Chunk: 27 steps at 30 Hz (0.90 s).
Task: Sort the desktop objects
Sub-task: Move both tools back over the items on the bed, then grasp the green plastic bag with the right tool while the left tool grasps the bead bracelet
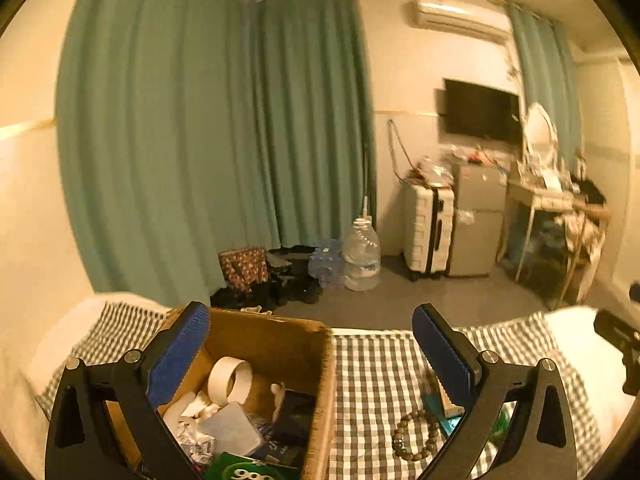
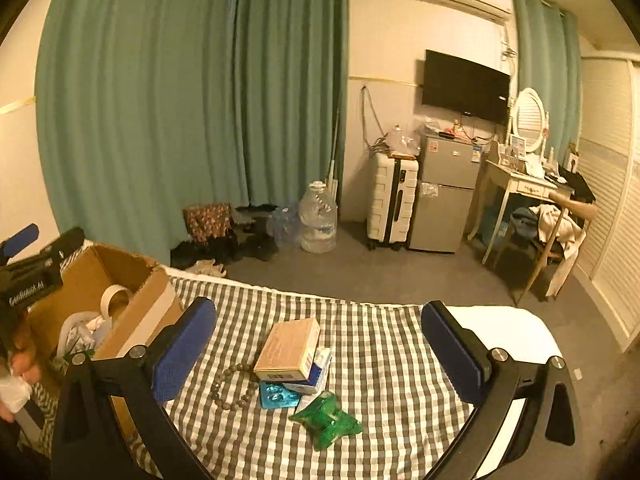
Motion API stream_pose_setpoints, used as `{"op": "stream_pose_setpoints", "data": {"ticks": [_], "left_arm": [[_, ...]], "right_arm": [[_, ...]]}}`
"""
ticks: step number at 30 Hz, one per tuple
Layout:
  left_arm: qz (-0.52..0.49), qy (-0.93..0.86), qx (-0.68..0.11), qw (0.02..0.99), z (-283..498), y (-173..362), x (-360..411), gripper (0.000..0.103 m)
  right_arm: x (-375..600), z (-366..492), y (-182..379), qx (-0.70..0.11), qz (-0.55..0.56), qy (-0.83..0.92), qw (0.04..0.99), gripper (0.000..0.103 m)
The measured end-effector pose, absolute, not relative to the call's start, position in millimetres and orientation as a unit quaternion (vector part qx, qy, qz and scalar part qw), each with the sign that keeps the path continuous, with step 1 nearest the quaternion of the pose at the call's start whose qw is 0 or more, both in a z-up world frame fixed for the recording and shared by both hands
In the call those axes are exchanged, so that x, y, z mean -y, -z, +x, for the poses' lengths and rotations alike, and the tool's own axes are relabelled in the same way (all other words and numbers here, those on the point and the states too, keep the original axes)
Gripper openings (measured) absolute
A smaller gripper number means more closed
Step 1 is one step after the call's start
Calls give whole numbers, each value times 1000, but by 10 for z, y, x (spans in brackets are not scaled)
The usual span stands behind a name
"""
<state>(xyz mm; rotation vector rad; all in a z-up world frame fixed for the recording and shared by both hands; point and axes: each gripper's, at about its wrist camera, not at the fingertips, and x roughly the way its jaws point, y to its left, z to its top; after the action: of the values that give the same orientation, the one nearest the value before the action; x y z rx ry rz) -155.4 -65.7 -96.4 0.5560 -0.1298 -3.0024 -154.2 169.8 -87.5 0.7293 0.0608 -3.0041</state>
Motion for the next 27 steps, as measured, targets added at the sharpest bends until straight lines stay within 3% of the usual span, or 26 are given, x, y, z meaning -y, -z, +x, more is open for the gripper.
{"op": "stream_pose_setpoints", "data": {"ticks": [6,16,22,27], "left_arm": [[166,981,87,48,-1697,1219,295,103],[268,957,106,-18,-2006,1919,-146,103],[308,946,97,-38,-2090,2250,-195,103],[369,921,115,-43,-2202,2578,-180,103]], "right_arm": [[-1958,-1584,1227,-21,236,971,42,103],[-2255,-1830,1893,36,321,944,66,103],[-2046,-1828,2244,-34,336,937,85,103],[-1994,-1954,2554,-29,382,920,84,103]]}}
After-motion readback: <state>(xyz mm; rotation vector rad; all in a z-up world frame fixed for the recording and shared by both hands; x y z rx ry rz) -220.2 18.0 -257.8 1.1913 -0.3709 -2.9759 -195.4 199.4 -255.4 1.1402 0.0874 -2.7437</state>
